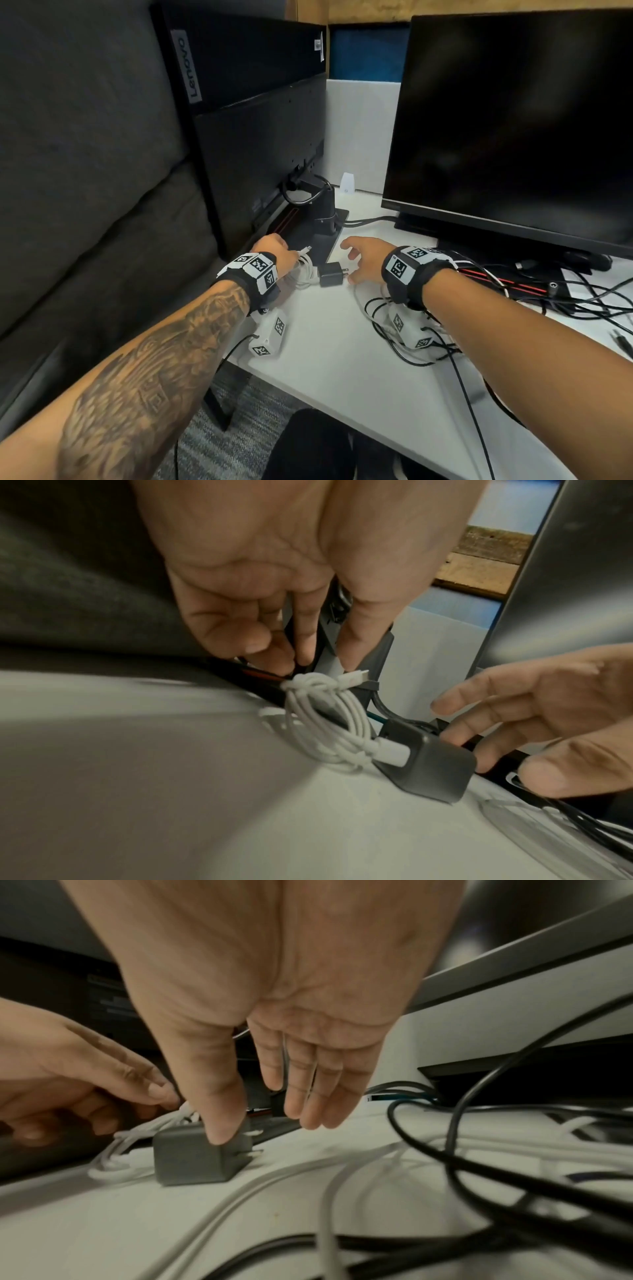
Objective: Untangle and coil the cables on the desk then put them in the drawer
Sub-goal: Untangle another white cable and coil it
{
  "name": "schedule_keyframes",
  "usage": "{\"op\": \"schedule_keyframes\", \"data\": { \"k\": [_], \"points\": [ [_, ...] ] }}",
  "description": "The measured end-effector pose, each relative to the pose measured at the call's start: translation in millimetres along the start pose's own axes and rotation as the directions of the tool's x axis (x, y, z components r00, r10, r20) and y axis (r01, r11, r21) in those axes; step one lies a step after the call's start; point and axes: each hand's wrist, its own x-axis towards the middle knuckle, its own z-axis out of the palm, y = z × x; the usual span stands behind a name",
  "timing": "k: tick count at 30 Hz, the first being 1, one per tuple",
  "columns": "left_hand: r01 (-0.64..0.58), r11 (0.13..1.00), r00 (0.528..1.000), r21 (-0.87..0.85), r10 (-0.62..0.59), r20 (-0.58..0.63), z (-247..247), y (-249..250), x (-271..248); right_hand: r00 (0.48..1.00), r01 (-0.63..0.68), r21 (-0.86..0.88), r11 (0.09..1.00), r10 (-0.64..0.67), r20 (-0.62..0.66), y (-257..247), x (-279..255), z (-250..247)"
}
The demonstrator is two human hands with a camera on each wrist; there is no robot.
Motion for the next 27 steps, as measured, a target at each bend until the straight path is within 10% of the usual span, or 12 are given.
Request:
{"op": "schedule_keyframes", "data": {
  "k": [10, 16, 20, 27],
  "points": [
    [-0.214, 0.976, 0.975, -0.024, 0.212, -0.063, 2.2, 36.9, -31.3, 0.963, -0.001, 0.187, 0.982, 0.051, -0.265, 58.8, -75.6, -43.9],
    [-0.431, 0.901, 0.874, -0.05, 0.43, 0.227, 41.0, 85.8, -74.1, 0.961, -0.091, 0.166, 0.982, 0.13, -0.246, 94.0, -132.1, -45.0],
    [-0.589, 0.769, 0.742, 0.25, 0.391, 0.545, 64.2, 105.0, -100.7, 0.97, -0.13, 0.09, 0.987, 0.146, -0.195, 101.0, -157.3, -31.1],
    [-0.611, 0.754, 0.679, 0.239, 0.345, 0.647, 86.1, 86.5, -107.5, 0.978, -0.135, 0.049, 0.99, 0.141, -0.153, 109.4, -172.6, -8.1]
  ]
}}
